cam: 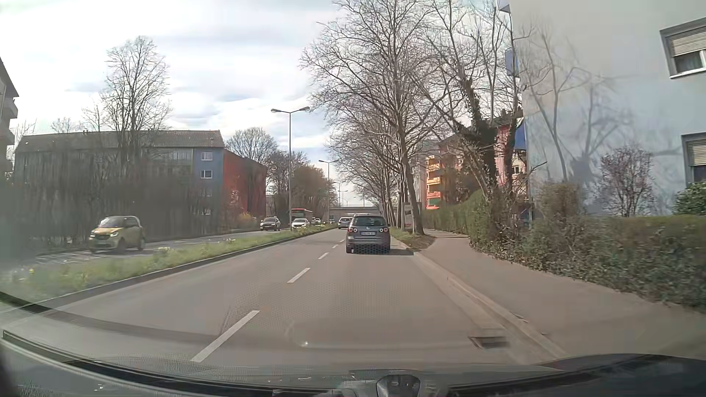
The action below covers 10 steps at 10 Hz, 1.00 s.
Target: Follow the waypoints while adhering to traffic rules and regulations
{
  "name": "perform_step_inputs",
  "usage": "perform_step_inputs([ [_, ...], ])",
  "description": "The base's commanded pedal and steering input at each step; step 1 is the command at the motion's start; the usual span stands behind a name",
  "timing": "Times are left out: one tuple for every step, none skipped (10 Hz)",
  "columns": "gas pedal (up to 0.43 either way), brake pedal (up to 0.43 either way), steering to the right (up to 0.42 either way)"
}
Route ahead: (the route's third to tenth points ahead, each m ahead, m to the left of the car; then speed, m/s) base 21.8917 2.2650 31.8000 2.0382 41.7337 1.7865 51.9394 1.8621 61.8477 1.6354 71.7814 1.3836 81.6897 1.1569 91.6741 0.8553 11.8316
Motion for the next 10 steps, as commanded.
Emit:
perform_step_inputs([
  [0.118,0.0,-0.001],
  [0.118,0.0,-0.001],
  [0.118,0.0,-0.001],
  [0.118,0.0,-0.001],
  [0.118,0.0,0.0],
  [0.118,0.0,0.0],
  [0.118,0.0,0.001],
  [0.118,0.0,0.001],
  [0.118,0.0,0.001],
  [0.118,0.0,0.001],
])
